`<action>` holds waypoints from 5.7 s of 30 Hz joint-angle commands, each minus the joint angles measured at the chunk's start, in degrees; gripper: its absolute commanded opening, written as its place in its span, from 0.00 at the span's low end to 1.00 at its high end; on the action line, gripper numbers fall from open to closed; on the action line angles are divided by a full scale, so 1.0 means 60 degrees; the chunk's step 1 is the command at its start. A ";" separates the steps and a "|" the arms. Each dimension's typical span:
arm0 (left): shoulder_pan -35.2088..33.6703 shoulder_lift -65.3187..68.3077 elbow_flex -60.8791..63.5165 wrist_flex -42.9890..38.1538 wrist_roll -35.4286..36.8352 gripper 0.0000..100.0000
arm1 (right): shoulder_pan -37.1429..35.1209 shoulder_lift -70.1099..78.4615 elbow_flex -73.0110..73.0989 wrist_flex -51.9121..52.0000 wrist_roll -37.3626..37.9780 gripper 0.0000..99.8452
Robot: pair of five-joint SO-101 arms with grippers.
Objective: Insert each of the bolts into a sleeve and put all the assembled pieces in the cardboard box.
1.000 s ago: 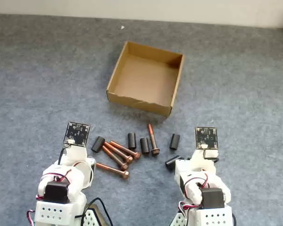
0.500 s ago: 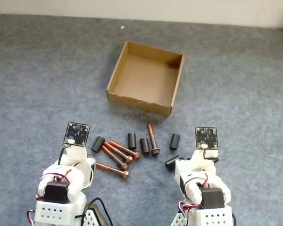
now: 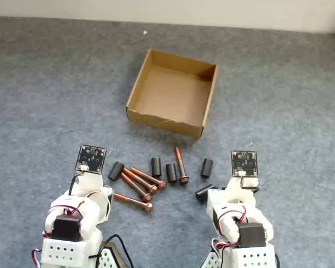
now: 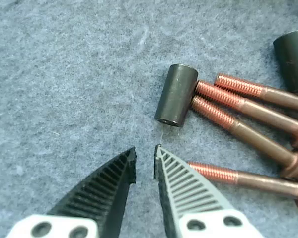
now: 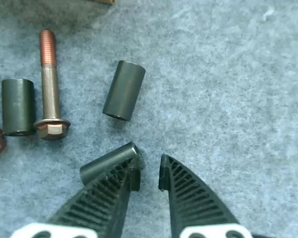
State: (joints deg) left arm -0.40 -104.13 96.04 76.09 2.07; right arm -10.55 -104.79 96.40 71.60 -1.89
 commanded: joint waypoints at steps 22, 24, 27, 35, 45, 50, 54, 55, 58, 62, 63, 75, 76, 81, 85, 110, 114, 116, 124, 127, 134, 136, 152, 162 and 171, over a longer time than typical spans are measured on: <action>-0.0051 -0.0110 0.0154 0.0059 -0.0132 0.09 | 0.0066 -0.0066 0.1033 -0.0081 0.0000 0.07; -0.0051 -0.0110 0.0139 0.0059 -0.0132 0.09 | 0.0066 -0.0081 0.0359 -0.0198 -0.0073 0.07; -0.0051 -0.0110 0.0139 0.0044 -0.0147 0.09 | 0.0095 -0.0066 -0.1062 -0.0125 -0.0088 0.07; -0.0051 -0.0110 0.0168 0.0044 -0.0147 0.09 | -0.0505 0.0462 -0.2996 -0.0139 -0.1187 0.07; -0.0081 -0.0110 0.0183 0.0044 -0.0132 0.09 | -0.1282 0.6381 -0.5004 -0.1590 -0.2418 0.07; -0.0081 -0.0110 0.0183 0.0044 -0.0132 0.09 | -0.1267 0.9502 -0.6132 -0.2337 -0.2505 0.07; -0.0095 -0.0110 0.0183 0.0044 -0.0132 0.09 | -0.1253 1.1582 -0.6689 -0.3099 -0.2505 0.08; -0.0095 -0.0110 0.0183 0.0044 -0.0132 0.09 | -0.1253 1.2037 -0.6806 -0.3231 -0.2505 0.09; -0.0095 -0.0110 0.0183 0.0044 -0.0132 0.09 | -0.1253 1.3238 -0.7231 -0.3436 -0.2520 0.17; -0.0095 -0.0110 0.0183 0.0044 -0.0132 0.08 | -0.1238 1.4571 -0.8066 -0.3436 -0.2520 0.21; -0.0095 -0.0110 0.0183 0.0044 -0.0132 0.08 | -0.1238 1.4879 -0.8256 -0.3436 -0.2520 0.21; -0.0095 -0.0110 0.0183 0.0044 -0.0132 0.08 | -0.1238 1.7780 -0.9912 -0.3436 -0.2462 0.20; -0.0095 -0.0110 0.0183 0.0044 -0.0132 0.08 | -0.1238 1.7868 -0.9912 -0.3436 -0.2462 0.18; -0.0066 -0.0110 0.0183 0.0044 -0.0132 0.08 | -0.1238 1.7297 -0.9853 -0.3436 -0.2432 0.01; -0.0081 -0.0110 0.0183 0.0044 -0.0132 0.09 | -0.1209 1.5832 -0.9766 -0.3377 -0.2447 0.00; 0.0271 0.0271 -0.2703 -0.1026 -0.4894 0.09 | 0.1267 1.1685 -0.6249 -0.5311 -0.4879 0.00; 0.0930 0.2073 -0.4212 -0.0176 -0.5451 0.09 | 0.1267 1.1729 -0.6264 -0.5326 -0.4879 0.00; 0.1487 0.3363 -0.4872 0.0293 -0.5875 0.09 | 0.1267 1.1729 -0.6249 -0.5326 -0.4879 0.00; 0.3538 0.7304 -0.5839 0.0850 -0.6799 0.22 | 0.1267 1.1744 -0.6234 -0.5341 -0.4879 0.00; 0.4212 0.7817 -0.5751 0.0586 -0.7414 0.22 | 0.1267 1.1744 -0.6234 -0.5341 -0.4879 0.00; 0.4842 0.8388 -0.4886 -0.1128 -0.7560 0.22 | 0.1267 1.1744 -0.6234 -0.5341 -0.4879 0.00; 0.4842 0.8769 -0.4637 -0.1685 -0.7560 0.22 | 0.1267 1.1744 -0.6220 -0.5341 -0.4879 0.00; 0.4857 1.2037 -0.4740 -0.3971 -0.7531 0.16 | 0.1267 1.1744 -0.6220 -0.5341 -0.4879 0.00; 0.5253 1.2022 -0.4813 -0.3912 -0.7531 0.08 | 0.1267 1.1744 -0.6205 -0.5341 -0.4850 0.00; 0.5179 1.2022 -0.5707 -0.2857 -0.7516 0.00 | 0.1267 1.1744 -0.6205 -0.5341 -0.4835 0.00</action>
State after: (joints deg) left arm 30.37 -31.52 67.30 54.29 -43.03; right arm -3.96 -32.09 59.47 41.36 -30.73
